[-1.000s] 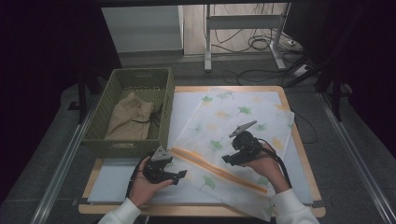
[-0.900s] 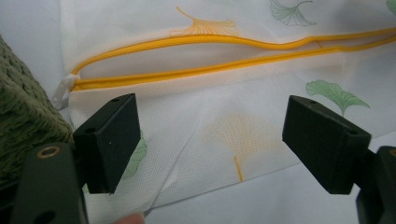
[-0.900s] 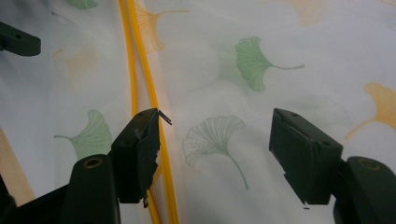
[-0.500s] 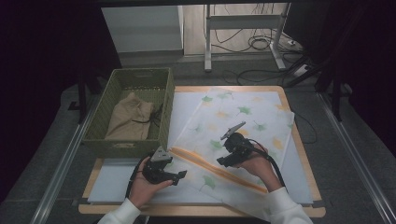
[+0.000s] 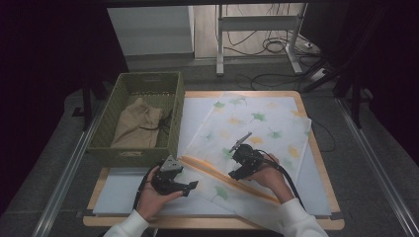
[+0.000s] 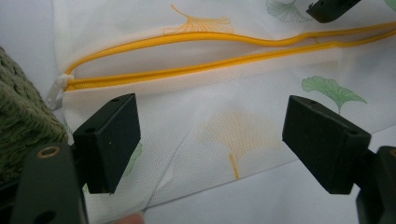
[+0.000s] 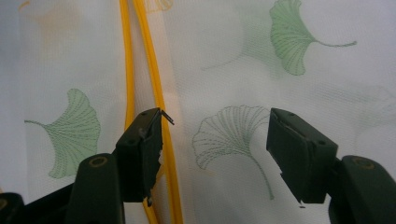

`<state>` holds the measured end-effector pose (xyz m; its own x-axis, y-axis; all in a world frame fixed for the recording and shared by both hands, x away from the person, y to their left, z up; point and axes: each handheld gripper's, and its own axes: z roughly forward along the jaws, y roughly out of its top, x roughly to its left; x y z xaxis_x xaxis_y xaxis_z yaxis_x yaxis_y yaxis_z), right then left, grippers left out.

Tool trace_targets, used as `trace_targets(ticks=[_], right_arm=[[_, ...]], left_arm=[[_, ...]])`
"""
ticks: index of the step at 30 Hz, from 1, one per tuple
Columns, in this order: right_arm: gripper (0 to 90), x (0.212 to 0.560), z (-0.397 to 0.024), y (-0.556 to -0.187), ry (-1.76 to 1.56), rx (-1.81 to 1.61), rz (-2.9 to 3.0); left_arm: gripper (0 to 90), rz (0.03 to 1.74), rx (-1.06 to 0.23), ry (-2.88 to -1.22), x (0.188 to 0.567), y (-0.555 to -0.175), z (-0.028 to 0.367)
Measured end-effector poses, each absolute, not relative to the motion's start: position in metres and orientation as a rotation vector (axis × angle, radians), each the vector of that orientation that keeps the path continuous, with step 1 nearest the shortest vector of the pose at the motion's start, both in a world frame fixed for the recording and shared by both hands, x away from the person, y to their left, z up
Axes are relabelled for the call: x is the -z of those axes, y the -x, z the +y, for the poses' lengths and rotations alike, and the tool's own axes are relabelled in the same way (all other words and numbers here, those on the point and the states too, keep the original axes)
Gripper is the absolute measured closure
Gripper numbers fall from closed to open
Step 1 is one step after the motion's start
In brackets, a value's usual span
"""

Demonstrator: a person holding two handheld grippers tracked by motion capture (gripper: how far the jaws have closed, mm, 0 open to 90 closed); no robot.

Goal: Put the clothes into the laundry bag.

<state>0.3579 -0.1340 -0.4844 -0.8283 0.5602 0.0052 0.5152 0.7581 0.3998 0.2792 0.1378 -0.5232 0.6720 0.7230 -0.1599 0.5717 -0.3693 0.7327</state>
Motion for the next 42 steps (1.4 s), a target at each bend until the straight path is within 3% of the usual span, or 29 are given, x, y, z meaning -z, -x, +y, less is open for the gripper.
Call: trace_targets(ticks=[28, 42], right_arm=[[34.9, 0.502, -0.121, -0.361, -0.840, -0.493, 2.874], [59.6, 0.500, -0.128, -0.368, -0.897, -0.502, 2.850]], left_arm=[[19.1, 0.993, -0.235, -2.092, 0.525, -0.280, 0.137], [19.1, 0.991, -0.237, -2.093, 0.524, -0.279, 0.136]])
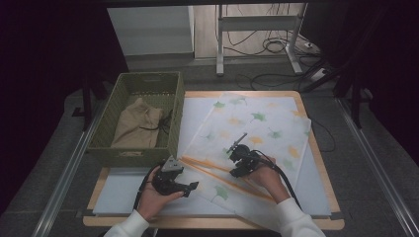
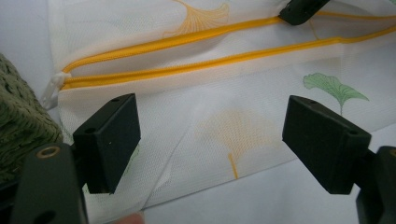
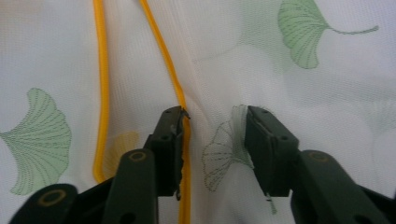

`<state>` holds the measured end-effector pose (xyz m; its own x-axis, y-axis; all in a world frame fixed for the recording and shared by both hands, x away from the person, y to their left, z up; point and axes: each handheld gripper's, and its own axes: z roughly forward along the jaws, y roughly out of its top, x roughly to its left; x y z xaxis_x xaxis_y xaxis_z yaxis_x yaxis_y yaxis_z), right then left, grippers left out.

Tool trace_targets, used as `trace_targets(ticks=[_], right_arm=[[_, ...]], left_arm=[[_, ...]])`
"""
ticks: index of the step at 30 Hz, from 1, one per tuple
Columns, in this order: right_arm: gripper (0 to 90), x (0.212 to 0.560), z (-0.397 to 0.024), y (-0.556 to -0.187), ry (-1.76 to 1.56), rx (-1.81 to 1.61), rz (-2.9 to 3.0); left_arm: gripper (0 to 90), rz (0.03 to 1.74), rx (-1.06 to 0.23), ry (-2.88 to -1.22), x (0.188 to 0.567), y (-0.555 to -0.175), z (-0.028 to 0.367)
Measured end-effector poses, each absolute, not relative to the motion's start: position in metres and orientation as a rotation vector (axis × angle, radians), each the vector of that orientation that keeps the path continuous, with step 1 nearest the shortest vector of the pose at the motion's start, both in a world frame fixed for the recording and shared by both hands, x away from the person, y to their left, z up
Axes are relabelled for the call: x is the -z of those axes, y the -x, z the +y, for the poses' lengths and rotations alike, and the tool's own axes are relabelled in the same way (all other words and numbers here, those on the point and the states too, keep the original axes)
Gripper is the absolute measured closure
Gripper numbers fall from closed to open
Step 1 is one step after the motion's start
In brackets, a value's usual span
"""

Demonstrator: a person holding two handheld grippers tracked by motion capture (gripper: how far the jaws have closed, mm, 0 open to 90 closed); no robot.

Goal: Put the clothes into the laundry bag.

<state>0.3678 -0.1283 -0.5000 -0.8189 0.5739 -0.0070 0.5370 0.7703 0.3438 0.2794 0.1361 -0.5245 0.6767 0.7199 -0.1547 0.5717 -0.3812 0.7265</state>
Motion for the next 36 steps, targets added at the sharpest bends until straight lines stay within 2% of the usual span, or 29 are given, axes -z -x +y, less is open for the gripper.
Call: trace_targets(ticks=[6, 11, 16, 36], right_arm=[[67.5, 0.500, -0.129, -0.369, -0.899, -0.493, 2.838], [78.4, 0.499, -0.131, -0.372, -0.906, -0.481, 2.846], [83.9, 0.498, -0.133, -0.376, -0.917, -0.483, 2.858], [85.6, 0.480, -0.146, -0.376, -0.925, -0.632, 2.853]], left_arm=[[19.1, 0.993, -0.237, -2.090, 0.525, -0.279, 0.135], [19.1, 0.990, -0.240, -2.092, 0.524, -0.279, 0.135], [19.1, 0.991, -0.238, -2.094, 0.525, -0.279, 0.135], [19.2, 0.982, -0.241, -2.063, 0.520, -0.277, 0.136]])
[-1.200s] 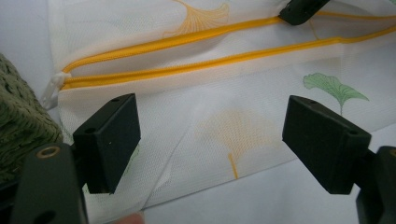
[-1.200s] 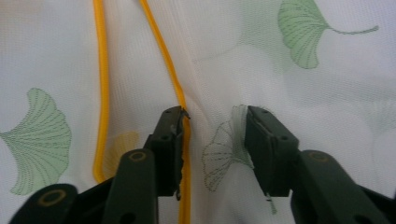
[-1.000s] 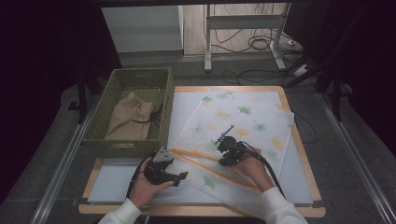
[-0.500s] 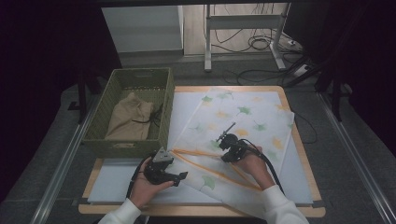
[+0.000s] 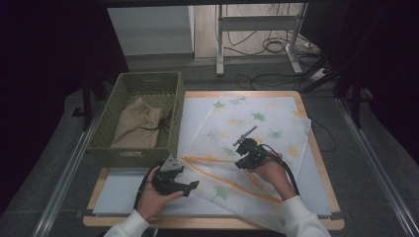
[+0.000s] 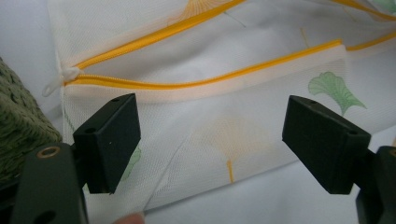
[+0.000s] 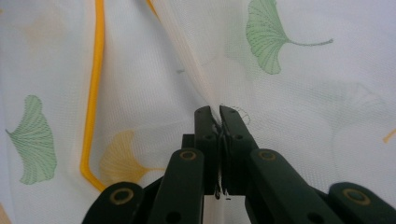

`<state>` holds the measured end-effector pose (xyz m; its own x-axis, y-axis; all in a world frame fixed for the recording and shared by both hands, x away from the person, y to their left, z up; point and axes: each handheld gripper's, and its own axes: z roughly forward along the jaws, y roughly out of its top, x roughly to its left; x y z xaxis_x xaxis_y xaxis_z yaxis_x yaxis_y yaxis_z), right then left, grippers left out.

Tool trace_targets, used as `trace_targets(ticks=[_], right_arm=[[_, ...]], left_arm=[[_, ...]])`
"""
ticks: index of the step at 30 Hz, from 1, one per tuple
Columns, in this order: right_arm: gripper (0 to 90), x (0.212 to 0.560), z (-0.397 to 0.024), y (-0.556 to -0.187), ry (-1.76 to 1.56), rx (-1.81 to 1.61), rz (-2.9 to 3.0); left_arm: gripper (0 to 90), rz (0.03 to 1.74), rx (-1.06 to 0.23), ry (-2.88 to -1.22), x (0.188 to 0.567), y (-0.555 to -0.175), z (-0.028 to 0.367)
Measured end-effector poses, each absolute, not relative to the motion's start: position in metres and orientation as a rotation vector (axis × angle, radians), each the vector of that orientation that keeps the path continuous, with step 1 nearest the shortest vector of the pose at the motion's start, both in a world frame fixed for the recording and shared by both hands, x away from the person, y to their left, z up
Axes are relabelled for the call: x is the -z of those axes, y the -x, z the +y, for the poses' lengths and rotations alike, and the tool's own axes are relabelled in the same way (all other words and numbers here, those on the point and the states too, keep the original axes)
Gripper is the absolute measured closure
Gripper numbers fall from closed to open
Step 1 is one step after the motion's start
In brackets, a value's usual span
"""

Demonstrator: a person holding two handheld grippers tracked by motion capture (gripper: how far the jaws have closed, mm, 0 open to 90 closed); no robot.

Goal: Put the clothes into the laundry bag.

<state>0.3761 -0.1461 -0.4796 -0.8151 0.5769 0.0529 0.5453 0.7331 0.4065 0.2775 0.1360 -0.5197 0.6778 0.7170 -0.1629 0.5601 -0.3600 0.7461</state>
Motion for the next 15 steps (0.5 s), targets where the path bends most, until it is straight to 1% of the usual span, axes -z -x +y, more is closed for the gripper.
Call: trace_targets(ticks=[8, 15], right_arm=[[85.7, 0.471, -0.149, -0.374, -0.921, -0.660, 2.846], [86.1, 0.457, -0.156, -0.371, -0.911, -0.721, 2.809]], left_arm=[[19.3, 0.979, -0.211, -2.047, 0.519, -0.276, 0.134], [19.3, 0.978, -0.215, -2.032, 0.516, -0.276, 0.135]])
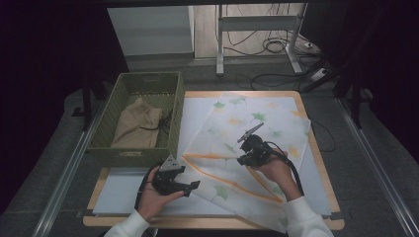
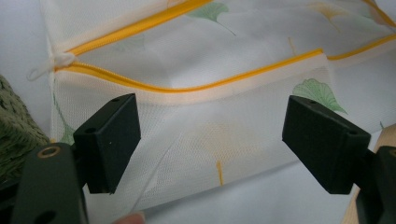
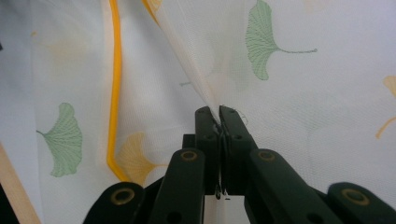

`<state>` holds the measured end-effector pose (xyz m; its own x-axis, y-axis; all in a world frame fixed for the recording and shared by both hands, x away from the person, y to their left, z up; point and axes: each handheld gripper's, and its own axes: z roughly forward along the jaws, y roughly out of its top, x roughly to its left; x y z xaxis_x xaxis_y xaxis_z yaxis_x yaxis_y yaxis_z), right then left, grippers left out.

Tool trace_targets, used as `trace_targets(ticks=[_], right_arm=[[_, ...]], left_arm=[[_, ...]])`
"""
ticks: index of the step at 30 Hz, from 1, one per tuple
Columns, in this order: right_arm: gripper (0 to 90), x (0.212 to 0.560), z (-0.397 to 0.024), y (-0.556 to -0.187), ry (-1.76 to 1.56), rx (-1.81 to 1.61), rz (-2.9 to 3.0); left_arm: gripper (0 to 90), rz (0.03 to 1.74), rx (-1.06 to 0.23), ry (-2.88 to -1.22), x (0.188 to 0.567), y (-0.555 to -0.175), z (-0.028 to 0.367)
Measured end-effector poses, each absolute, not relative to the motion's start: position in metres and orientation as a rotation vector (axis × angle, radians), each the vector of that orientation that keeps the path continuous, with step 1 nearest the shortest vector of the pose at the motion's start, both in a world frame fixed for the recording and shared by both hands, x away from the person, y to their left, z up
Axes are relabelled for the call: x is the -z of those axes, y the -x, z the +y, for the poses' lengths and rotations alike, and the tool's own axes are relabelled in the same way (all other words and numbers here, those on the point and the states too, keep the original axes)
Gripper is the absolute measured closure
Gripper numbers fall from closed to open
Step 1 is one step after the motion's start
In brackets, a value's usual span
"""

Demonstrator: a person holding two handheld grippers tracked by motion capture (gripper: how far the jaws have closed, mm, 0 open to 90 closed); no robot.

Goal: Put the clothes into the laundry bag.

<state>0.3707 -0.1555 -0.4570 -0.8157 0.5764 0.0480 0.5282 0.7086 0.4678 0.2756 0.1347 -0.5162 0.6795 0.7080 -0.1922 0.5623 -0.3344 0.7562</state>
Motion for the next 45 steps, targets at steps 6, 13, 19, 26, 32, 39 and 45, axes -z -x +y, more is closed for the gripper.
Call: trace_targets(ticks=[6, 13, 19, 26, 32, 39, 45], right_arm=[[86.2, 0.452, -0.158, -0.370, -0.902, -0.737, 2.818], [86.2, 0.449, -0.157, -0.369, -0.892, -0.731, 2.832], [86.2, 0.446, -0.157, -0.371, -0.888, -0.746, 2.841], [86.3, 0.441, -0.156, -0.373, -0.884, -0.758, 2.843], [86.3, 0.436, -0.157, -0.374, -0.886, -0.775, 2.836], [86.3, 0.428, -0.157, -0.376, -0.875, -0.801, 2.831], [86.3, 0.420, -0.157, -0.377, -0.863, -0.825, 2.816]], left_arm=[[19.3, 0.982, -0.223, -2.039, 0.517, -0.276, 0.135], [19.5, 0.989, -0.255, -2.028, 0.515, -0.274, 0.137], [19.5, 0.989, -0.259, -2.035, 0.515, -0.275, 0.139], [19.5, 0.982, -0.262, -2.044, 0.516, -0.275, 0.138], [19.5, 0.979, -0.266, -2.047, 0.516, -0.275, 0.140], [19.5, 0.979, -0.271, -2.050, 0.515, -0.275, 0.139], [19.8, 0.972, -0.281, -2.037, 0.514, -0.274, 0.139]])
